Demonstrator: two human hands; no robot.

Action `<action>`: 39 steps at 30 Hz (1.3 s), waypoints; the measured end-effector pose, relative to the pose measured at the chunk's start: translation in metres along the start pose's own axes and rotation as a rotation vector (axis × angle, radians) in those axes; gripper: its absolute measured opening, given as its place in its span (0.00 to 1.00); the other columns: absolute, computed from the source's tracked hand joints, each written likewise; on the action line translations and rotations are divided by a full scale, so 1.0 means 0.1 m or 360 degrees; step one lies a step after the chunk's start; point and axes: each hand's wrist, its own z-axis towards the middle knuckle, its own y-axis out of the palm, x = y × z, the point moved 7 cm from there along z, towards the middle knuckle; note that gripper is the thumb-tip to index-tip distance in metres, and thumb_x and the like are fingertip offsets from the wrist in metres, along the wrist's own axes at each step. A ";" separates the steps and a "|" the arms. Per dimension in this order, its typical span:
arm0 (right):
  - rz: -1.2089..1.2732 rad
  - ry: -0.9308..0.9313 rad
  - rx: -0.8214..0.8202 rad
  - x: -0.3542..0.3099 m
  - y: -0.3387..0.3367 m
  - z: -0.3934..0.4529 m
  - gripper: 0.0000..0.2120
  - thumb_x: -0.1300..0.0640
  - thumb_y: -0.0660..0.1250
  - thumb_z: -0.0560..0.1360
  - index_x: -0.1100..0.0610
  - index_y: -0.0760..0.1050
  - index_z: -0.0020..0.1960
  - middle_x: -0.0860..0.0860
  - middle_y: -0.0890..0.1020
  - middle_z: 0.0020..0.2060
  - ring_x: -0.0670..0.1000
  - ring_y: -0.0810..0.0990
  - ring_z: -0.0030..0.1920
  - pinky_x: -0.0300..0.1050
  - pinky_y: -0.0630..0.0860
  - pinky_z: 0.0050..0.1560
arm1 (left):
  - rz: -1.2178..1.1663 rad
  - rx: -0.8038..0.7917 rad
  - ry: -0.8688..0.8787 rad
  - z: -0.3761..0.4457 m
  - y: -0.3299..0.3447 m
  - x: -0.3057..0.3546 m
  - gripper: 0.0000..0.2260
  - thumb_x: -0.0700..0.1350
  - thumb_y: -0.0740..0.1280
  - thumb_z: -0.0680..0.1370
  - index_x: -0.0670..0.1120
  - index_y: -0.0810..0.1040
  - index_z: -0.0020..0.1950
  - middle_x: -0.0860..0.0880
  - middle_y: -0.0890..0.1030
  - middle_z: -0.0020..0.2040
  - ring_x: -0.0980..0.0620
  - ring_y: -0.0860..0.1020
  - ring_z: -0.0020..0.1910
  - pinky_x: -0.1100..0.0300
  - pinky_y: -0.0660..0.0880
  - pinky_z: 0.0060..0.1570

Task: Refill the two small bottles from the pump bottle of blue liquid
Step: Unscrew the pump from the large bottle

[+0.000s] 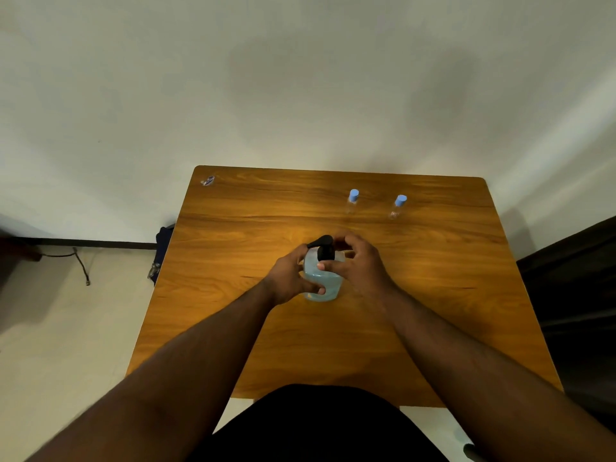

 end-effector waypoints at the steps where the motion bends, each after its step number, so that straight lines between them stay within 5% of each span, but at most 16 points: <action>1: 0.0016 0.0003 -0.0005 0.02 -0.01 0.00 0.20 0.55 0.77 0.65 0.53 0.77 0.56 0.45 0.81 0.51 0.42 0.77 0.54 0.44 0.73 0.57 | -0.0002 -0.0002 0.0003 0.00 0.00 0.01 0.36 0.35 0.80 0.62 0.53 0.71 0.66 0.54 0.77 0.61 0.52 0.75 0.62 0.52 0.78 0.58; 4: 0.0086 -0.0005 -0.0104 0.04 0.01 -0.03 0.20 0.59 0.75 0.68 0.53 0.77 0.59 0.43 0.80 0.53 0.40 0.77 0.55 0.44 0.73 0.59 | 0.0024 -0.0005 0.0019 0.00 -0.01 0.02 0.35 0.35 0.80 0.63 0.52 0.71 0.66 0.52 0.77 0.62 0.51 0.74 0.63 0.52 0.77 0.59; 9: -0.0037 -0.0083 -0.0068 -0.04 0.06 -0.04 0.23 0.57 0.78 0.64 0.49 0.74 0.55 0.43 0.77 0.50 0.38 0.76 0.52 0.27 0.70 0.50 | 0.0061 0.0006 0.0055 -0.02 -0.01 0.00 0.35 0.36 0.80 0.63 0.51 0.71 0.66 0.51 0.77 0.61 0.51 0.74 0.63 0.53 0.77 0.59; 13: 0.0087 -0.0056 -0.0063 -0.03 0.03 -0.04 0.22 0.61 0.75 0.68 0.48 0.75 0.59 0.41 0.80 0.53 0.42 0.77 0.56 0.44 0.72 0.58 | 0.0033 0.0003 0.0023 -0.02 -0.01 -0.01 0.35 0.36 0.80 0.63 0.52 0.71 0.66 0.52 0.77 0.61 0.51 0.74 0.63 0.57 0.77 0.56; 16: 0.0118 -0.0034 -0.0109 -0.05 0.04 -0.05 0.29 0.59 0.78 0.65 0.46 0.72 0.62 0.43 0.76 0.58 0.41 0.75 0.56 0.39 0.73 0.55 | 0.0039 0.0001 0.0033 -0.01 -0.01 0.00 0.35 0.37 0.80 0.63 0.52 0.71 0.65 0.52 0.77 0.62 0.51 0.74 0.64 0.54 0.78 0.57; 20: 0.0003 -0.0049 0.0032 -0.10 0.03 -0.07 0.20 0.57 0.77 0.65 0.50 0.77 0.55 0.44 0.77 0.51 0.38 0.74 0.51 0.38 0.70 0.51 | 0.0027 0.0008 0.0018 -0.04 0.00 0.00 0.35 0.35 0.80 0.63 0.52 0.71 0.65 0.52 0.77 0.61 0.52 0.74 0.62 0.56 0.78 0.55; 25: 0.0134 -0.0049 0.0190 -0.17 -0.12 -0.10 0.20 0.56 0.76 0.67 0.55 0.77 0.58 0.45 0.80 0.50 0.46 0.78 0.54 0.45 0.75 0.55 | 0.0073 0.0009 0.0017 -0.04 -0.01 0.01 0.35 0.36 0.80 0.63 0.53 0.70 0.65 0.51 0.77 0.60 0.50 0.74 0.63 0.47 0.78 0.58; 39: -0.0227 -0.0465 0.0286 -0.58 -0.30 -0.16 0.18 0.56 0.74 0.69 0.59 0.80 0.57 0.50 0.83 0.52 0.43 0.79 0.53 0.33 0.75 0.53 | 0.0177 0.0016 0.0011 -0.04 0.00 0.03 0.35 0.36 0.80 0.63 0.56 0.69 0.64 0.51 0.77 0.60 0.50 0.73 0.63 0.49 0.76 0.60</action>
